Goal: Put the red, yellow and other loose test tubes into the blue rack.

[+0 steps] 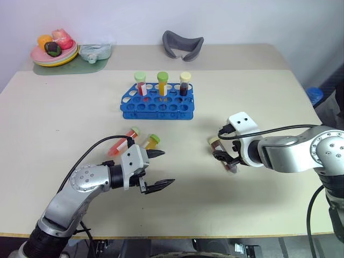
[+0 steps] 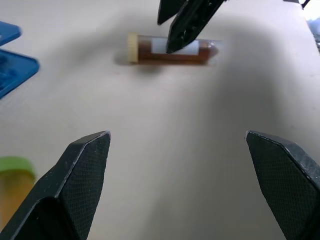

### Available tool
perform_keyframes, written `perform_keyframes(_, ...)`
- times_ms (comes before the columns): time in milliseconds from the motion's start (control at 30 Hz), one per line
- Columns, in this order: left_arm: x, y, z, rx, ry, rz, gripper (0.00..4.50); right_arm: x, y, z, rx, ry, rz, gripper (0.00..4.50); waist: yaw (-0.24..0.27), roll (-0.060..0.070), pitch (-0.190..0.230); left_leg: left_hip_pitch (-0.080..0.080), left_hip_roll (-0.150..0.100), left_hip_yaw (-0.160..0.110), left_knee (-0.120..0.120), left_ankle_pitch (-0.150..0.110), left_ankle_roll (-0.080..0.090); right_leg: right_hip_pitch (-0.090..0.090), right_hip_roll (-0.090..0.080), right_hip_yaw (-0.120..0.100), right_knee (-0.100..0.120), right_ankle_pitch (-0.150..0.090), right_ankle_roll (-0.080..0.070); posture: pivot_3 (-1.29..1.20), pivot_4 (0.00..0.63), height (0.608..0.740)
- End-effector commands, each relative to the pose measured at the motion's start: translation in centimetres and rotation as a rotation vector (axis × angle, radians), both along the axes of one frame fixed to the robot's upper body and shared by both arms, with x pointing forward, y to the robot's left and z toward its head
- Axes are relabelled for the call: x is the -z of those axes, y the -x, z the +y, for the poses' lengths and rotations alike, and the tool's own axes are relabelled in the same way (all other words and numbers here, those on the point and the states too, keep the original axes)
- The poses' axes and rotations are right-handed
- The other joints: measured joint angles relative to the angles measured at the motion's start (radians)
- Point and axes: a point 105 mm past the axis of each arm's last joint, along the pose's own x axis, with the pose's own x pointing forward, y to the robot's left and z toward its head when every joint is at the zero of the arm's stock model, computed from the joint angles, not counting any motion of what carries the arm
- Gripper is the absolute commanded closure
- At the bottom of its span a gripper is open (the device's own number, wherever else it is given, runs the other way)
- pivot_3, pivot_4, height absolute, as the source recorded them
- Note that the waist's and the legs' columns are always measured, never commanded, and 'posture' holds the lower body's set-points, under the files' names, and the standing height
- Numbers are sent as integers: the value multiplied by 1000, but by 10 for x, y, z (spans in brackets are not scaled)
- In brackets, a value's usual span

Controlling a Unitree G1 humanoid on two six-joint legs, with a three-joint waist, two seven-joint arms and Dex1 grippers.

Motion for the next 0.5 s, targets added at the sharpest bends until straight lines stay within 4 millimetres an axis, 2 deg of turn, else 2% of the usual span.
perform_keyframes(33, -9, 5, -6, 18, 11, -55, 80, 0, -6, 0, 23, 24, 19, 0, 0, 0, 0, 0, 0, 0, 0, 0, 0, 0, 0, 0, 0, 0, 0, 0, 150, 740)
perform_keyframes(267, -6, 7, -2, -7, -2, -57, 80, 4, -22, 5, 34, 55, 76, 0, 2, 0, 0, -2, 0, 0, 1, 0, 0, -3, 0, 0, 1, 0, 0, 0, 150, 740)
perform_keyframes(500, -6, 10, 2, -24, -7, -54, 80, 10, -22, 3, 22, 77, 130, 0, 3, 0, 0, -4, 0, 0, 2, 0, 0, -4, 0, 0, 2, 0, 0, 0, 150, 740)
